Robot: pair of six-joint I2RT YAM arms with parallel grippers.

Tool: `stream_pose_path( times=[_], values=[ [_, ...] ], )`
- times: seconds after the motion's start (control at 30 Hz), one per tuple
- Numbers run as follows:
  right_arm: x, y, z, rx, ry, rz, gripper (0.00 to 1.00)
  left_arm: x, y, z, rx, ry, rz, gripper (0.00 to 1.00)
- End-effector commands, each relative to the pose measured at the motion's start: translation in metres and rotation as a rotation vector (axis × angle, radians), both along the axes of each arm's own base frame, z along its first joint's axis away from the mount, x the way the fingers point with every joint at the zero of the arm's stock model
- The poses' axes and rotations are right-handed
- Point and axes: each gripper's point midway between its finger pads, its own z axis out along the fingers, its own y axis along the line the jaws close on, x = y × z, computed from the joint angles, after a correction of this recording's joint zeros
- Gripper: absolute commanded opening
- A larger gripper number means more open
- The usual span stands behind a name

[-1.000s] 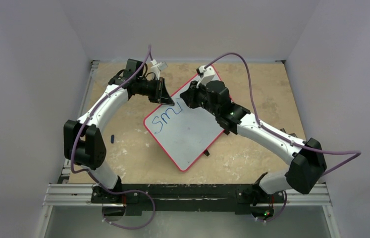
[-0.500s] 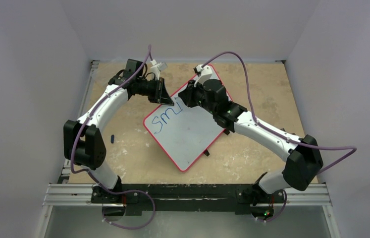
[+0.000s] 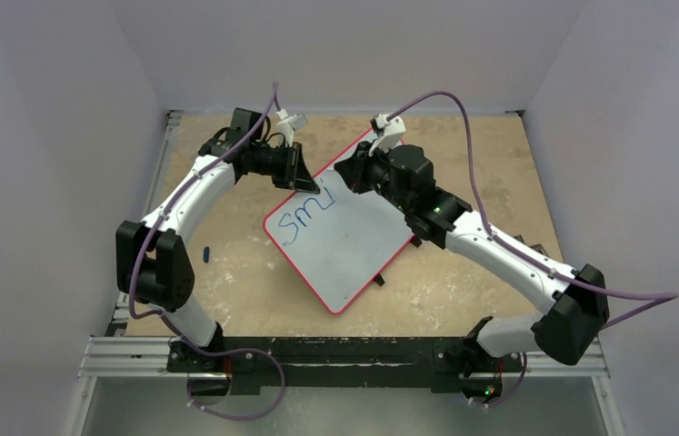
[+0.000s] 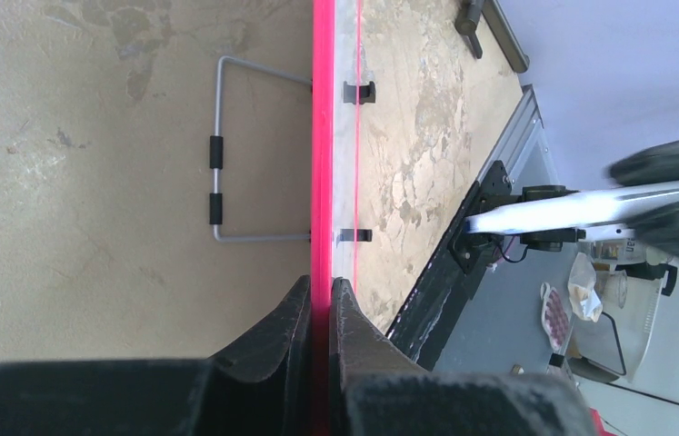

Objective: Write a sentence on the whiteboard

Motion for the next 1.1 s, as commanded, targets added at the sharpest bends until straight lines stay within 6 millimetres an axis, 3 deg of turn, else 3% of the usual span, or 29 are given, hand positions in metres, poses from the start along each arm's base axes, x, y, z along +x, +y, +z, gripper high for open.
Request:
stream_pose_path(
  times=[0.0, 0.47, 0.67, 0.87, 1.07],
  values=[
    [0.003, -0.016, 0.034, 0.02, -0.082, -0.057, 0.0, 0.006, 0.002, 0.021, 0.007, -0.143, -0.009, 0.0],
    [0.013, -0.018, 0.017, -0.02, -0.057, -0.088, 0.0, 0.006, -0.002, 0.027, -0.001, -0.136, -0.01, 0.0],
    [0.016, -0.011, 0.013, -0.029, -0.053, -0.058, 0.0, 0.007, 0.004, 0.045, 0.034, -0.174, 0.001, 0.0],
    [0.021, -0.008, 0.004, -0.045, -0.044, -0.055, 0.0, 0.011, 0.003, 0.045, 0.044, -0.179, -0.003, 0.0],
    [0.025, -0.009, 0.009, -0.043, -0.053, -0.06, 0.0, 0.008, 0.003, 0.041, 0.036, -0.181, -0.01, 0.0]
  ],
)
